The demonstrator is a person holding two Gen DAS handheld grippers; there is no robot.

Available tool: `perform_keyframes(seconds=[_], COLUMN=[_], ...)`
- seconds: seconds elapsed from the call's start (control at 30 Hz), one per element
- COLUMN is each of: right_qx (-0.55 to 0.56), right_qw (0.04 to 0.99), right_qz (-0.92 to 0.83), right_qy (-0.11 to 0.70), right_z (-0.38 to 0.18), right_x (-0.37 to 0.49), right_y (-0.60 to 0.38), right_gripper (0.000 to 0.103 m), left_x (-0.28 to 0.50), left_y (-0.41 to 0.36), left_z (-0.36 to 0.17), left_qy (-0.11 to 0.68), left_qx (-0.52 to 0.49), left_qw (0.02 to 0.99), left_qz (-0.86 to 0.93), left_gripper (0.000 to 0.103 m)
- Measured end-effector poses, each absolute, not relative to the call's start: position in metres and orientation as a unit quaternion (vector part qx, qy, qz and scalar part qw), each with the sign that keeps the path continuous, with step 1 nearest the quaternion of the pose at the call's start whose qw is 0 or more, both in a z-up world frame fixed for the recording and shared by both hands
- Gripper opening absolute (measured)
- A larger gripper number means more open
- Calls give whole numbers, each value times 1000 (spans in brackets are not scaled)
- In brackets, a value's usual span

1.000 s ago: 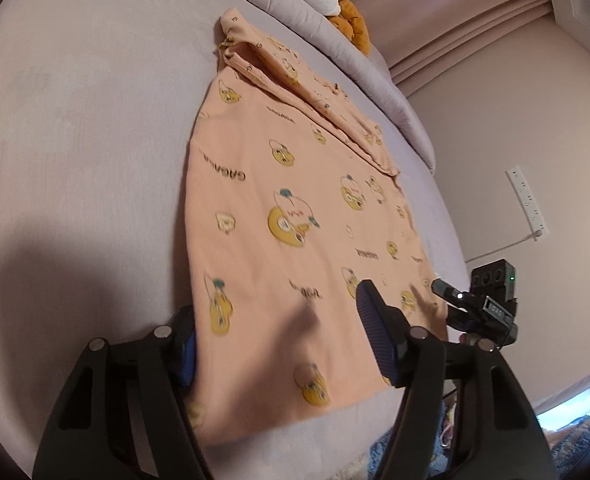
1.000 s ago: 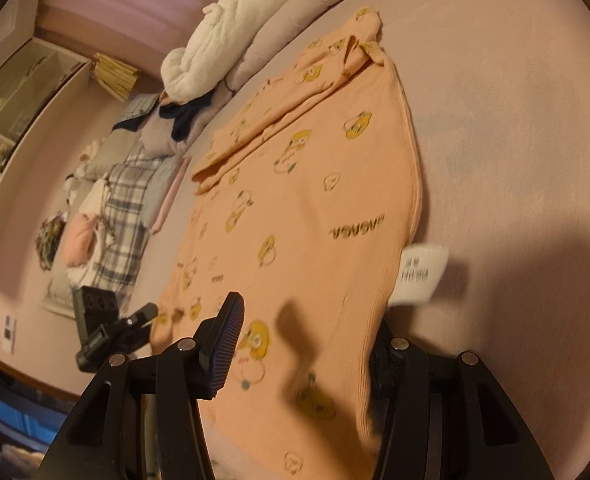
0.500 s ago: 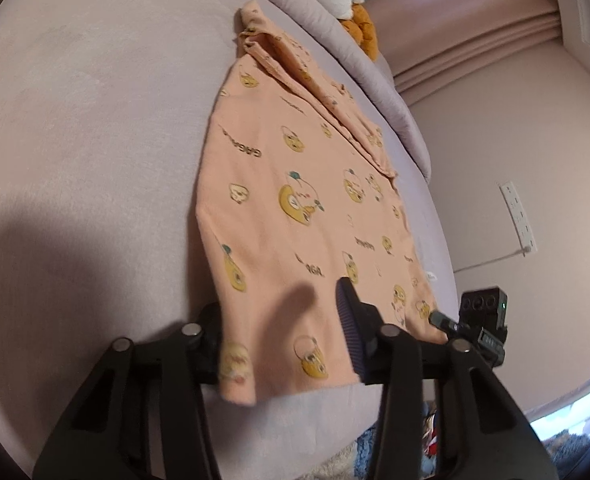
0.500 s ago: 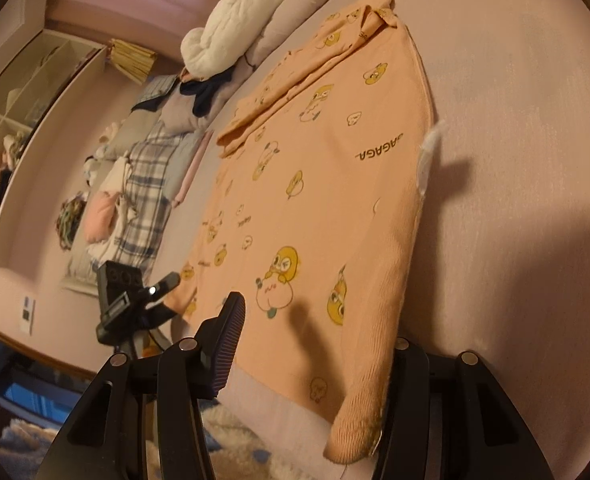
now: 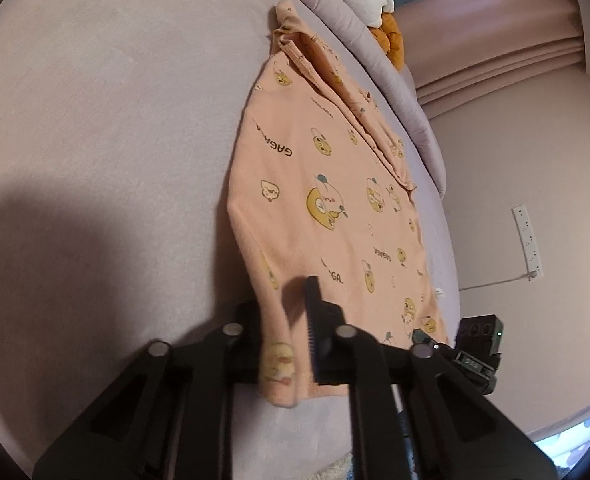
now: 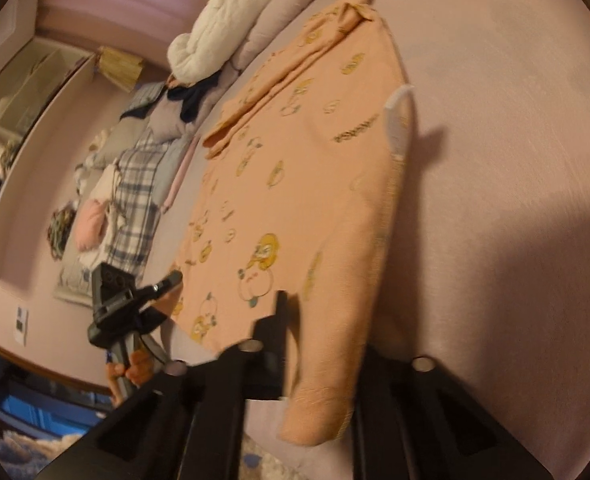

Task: Fold small clothes
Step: 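Hold the hem with both grippers and fold it over toward the collar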

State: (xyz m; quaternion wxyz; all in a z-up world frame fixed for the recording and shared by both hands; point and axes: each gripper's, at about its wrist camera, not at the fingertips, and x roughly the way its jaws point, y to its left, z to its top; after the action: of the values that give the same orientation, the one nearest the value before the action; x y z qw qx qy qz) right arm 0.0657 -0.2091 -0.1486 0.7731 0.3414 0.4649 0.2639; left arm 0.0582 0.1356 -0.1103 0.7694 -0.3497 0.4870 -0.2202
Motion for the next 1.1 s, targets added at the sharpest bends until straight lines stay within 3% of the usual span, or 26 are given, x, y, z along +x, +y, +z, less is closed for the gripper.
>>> perform_keyframes(seconds=[0.57, 1.1], right_qx=[392, 385], right_qw=[764, 769], right_qz=[331, 345], right_qy=[392, 375], right_z=[-123, -112], right_x=[66, 75], right_y=[-212, -201], right_gripper=[5, 5], left_x=[65, 79], left_y=[133, 133], left_z=[-96, -95], left_qy=[433, 421], left_qx=[-433, -455], left_qw=[728, 714], left_qz=[-307, -326], left_gripper=[7, 7])
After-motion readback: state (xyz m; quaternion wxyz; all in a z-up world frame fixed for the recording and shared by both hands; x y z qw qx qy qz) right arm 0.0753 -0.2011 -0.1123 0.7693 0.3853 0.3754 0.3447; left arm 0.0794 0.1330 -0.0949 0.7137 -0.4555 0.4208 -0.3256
